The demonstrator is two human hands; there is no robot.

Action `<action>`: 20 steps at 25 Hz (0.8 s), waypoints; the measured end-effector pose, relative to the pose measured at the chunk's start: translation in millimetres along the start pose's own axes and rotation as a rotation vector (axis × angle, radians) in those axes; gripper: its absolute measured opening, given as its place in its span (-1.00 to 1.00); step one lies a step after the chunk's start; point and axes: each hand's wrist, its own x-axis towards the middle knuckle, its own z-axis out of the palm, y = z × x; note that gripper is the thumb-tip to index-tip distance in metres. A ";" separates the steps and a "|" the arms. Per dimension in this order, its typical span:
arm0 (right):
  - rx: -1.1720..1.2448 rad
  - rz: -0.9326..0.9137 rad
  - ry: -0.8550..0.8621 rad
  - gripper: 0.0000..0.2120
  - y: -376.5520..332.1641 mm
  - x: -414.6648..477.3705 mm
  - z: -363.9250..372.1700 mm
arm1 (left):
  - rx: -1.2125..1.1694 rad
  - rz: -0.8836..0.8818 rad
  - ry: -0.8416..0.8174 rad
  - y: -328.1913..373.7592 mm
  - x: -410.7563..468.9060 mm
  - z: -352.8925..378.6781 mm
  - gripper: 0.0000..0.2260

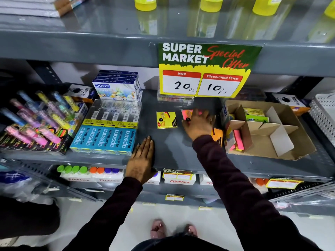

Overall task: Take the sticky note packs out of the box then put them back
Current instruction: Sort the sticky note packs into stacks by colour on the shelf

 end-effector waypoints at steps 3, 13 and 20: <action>0.019 0.045 -0.050 -0.46 -4.5 38.0 9.0 | -0.014 -0.014 0.004 0.1 -0.6 -0.4 -0.08; -0.002 0.081 -0.149 -0.27 26.9 12.8 5.4 | 0.090 -0.019 0.005 3.0 -0.2 -2.0 0.00; 0.012 0.101 -0.164 -0.30 43.1 -20.5 0.4 | 0.120 -0.029 -0.003 3.7 -0.5 -0.7 0.01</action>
